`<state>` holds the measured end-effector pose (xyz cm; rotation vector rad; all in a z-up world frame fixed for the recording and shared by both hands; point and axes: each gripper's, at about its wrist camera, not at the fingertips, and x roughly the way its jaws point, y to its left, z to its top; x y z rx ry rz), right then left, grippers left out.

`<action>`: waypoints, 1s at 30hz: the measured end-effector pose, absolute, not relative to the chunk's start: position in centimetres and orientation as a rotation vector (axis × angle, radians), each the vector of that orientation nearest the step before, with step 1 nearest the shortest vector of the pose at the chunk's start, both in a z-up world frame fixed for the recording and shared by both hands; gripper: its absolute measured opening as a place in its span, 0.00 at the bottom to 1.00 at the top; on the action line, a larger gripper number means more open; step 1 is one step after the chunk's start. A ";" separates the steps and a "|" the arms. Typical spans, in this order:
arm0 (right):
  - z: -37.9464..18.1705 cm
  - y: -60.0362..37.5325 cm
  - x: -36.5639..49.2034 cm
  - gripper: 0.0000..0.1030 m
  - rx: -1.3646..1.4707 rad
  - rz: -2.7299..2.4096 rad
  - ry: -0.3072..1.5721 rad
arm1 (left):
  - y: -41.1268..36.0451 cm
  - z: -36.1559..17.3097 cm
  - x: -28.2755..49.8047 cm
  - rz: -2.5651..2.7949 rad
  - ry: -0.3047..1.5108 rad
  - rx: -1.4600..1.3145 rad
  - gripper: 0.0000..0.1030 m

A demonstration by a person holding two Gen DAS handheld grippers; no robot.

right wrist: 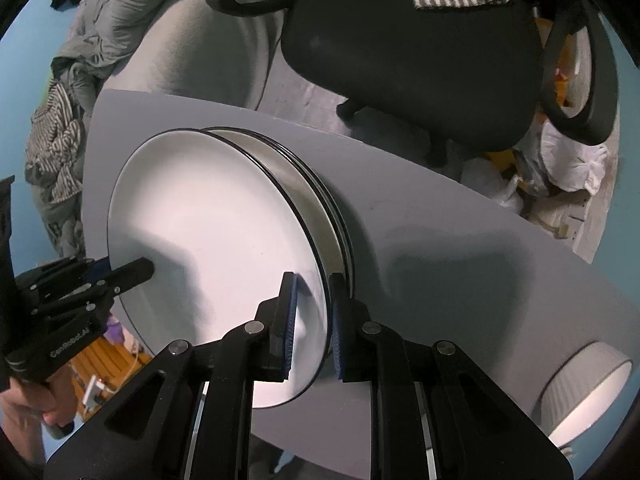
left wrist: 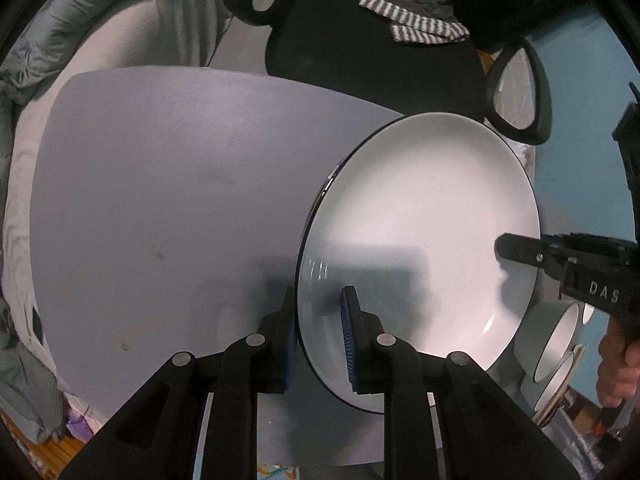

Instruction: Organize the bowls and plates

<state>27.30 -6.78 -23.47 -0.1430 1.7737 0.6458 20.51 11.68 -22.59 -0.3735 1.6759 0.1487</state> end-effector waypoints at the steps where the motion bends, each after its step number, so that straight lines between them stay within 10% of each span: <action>1: -23.6 -6.7 27.3 0.15 -0.146 0.648 1.774 | 11.8 -22.7 20.6 0.154 1.680 -0.376 0.19; 16: -23.9 -6.9 28.1 0.17 -0.129 0.667 1.837 | 10.8 -23.2 21.7 0.153 1.710 -0.314 0.22; 23: -23.7 -6.0 27.5 0.38 -0.167 0.675 1.885 | 9.7 -23.0 21.8 0.143 1.722 -0.234 0.25; 30: -23.3 -6.1 27.4 0.41 -0.170 0.640 1.893 | 8.9 -22.4 21.5 0.143 1.710 -0.183 0.46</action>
